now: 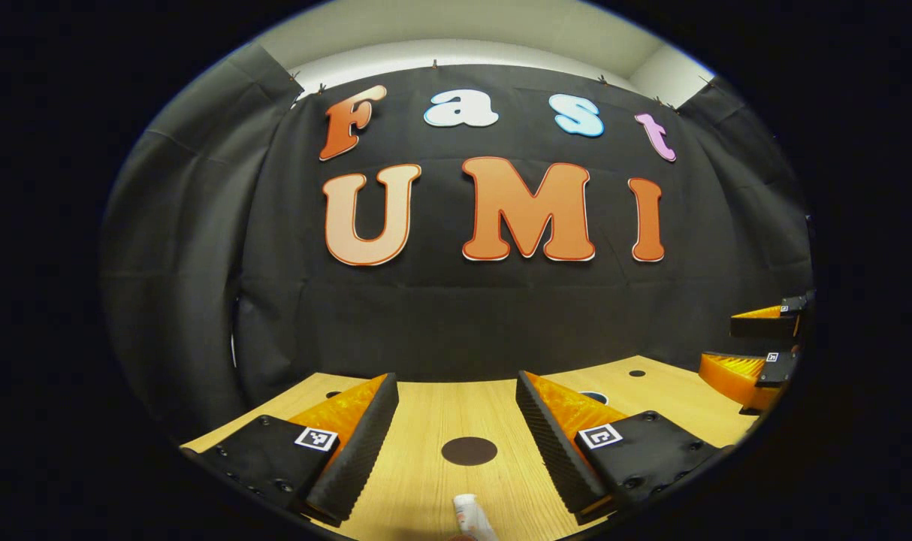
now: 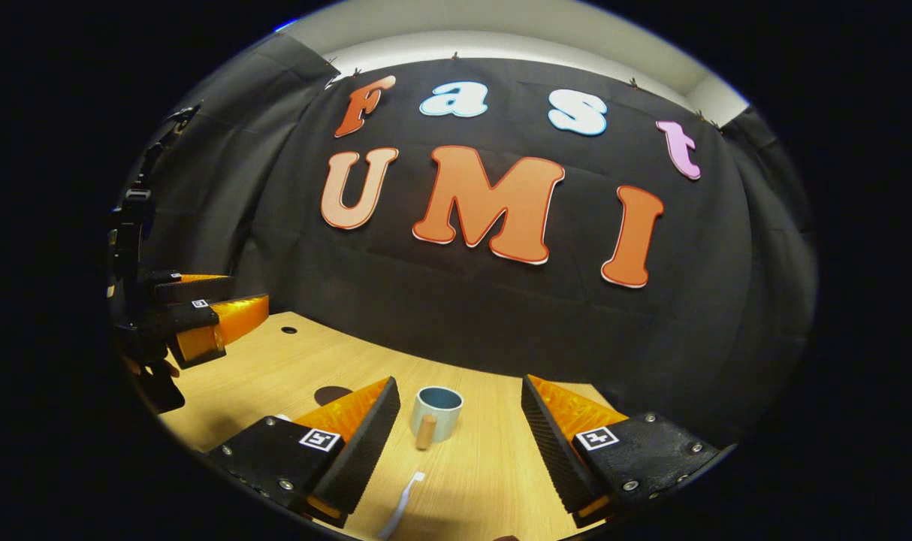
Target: Put the toothbrush and toothpaste on the desktop into the cup, then pick up the cup and place it on the coaster on the desktop.
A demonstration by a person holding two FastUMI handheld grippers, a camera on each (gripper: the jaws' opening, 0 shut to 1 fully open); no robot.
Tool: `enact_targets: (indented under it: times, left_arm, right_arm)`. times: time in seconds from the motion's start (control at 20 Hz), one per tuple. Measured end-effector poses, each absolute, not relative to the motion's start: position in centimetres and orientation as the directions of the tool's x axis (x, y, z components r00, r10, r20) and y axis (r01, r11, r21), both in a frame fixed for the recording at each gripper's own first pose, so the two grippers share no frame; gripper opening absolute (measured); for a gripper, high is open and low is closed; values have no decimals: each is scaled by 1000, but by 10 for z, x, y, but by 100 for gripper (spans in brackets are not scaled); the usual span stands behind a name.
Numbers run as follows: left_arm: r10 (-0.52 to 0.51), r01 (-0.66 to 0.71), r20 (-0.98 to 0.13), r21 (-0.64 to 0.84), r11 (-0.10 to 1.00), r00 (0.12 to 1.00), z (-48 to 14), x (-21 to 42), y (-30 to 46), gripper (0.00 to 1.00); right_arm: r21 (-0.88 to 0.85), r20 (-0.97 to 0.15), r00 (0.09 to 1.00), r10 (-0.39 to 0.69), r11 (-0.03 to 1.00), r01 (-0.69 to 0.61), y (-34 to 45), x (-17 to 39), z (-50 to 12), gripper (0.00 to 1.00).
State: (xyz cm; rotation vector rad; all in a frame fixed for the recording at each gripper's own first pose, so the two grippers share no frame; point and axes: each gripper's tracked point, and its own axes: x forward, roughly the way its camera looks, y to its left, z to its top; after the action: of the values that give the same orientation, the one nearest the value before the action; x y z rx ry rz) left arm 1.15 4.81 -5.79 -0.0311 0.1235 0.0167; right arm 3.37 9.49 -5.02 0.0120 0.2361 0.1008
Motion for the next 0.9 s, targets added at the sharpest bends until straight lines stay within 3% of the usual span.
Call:
enact_targets:
  times: [0.25,0.55,0.65,0.75,0.9]
  left_arm:
    - [36,-39,-175,-15,999,984,-62,-13,59,100]
    - [43,-45,-227,0,999,973,-78,-34,65,100]
    - [51,-50,-238,11,999,970,-85,-40,69,100]
    - [46,-45,-245,12,999,968,-87,-42,69,100]
    - [41,-38,-271,15,999,962,-96,-44,70,100]
  right_arm:
    - [134,-378,908,179,981,-138,110,23,-78,98]
    - [118,-544,816,194,981,-154,108,0,-125,95]
    - [175,-596,762,252,967,-184,121,-8,-145,95]
    - [214,-649,702,291,956,-198,131,-15,-165,89]
    - [182,-718,645,262,965,-188,129,-18,-197,80]
